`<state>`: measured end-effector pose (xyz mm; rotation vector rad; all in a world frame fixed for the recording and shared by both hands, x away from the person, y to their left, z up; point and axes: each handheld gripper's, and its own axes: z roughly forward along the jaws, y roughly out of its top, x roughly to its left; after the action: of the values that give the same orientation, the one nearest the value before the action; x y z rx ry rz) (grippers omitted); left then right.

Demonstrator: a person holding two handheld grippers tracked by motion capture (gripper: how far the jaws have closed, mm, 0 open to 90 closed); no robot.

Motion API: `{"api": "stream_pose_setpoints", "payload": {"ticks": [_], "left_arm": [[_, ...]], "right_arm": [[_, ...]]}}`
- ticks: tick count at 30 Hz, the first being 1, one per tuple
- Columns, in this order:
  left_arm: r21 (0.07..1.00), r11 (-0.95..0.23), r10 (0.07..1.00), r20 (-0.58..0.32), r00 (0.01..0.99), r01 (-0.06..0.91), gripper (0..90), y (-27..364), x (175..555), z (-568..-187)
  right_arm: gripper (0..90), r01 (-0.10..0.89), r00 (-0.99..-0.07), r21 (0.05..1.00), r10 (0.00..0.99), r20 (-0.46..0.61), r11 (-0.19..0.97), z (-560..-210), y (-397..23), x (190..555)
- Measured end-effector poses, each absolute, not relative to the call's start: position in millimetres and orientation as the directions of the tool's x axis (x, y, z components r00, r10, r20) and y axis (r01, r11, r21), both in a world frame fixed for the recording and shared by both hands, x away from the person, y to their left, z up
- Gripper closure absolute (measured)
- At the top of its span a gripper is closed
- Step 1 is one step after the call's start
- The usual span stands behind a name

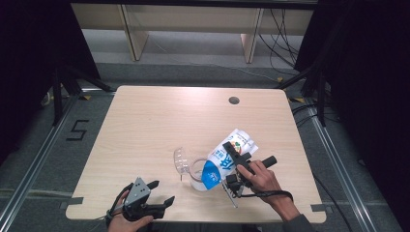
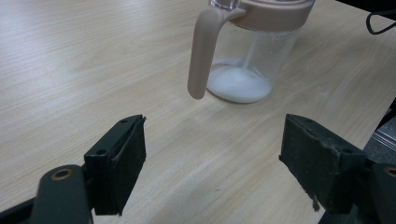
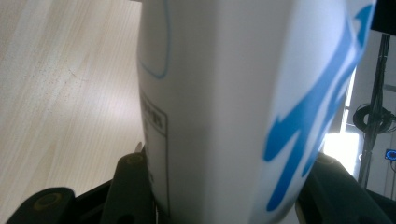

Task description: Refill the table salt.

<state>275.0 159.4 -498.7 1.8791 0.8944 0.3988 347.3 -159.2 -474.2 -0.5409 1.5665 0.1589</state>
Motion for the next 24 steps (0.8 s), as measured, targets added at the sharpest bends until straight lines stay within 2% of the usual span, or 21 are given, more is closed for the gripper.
{"api": "stream_pose_setpoints", "payload": {"ticks": [24], "left_arm": [[0.881,-0.243,0.729,-0.109,0.675,0.406,21.3,160.0,275.7,-499.1]], "right_arm": [[56.5,-0.416,0.023,-0.233,-0.246,-0.969,0.879,-473.0,-159.8,346.8]]}}
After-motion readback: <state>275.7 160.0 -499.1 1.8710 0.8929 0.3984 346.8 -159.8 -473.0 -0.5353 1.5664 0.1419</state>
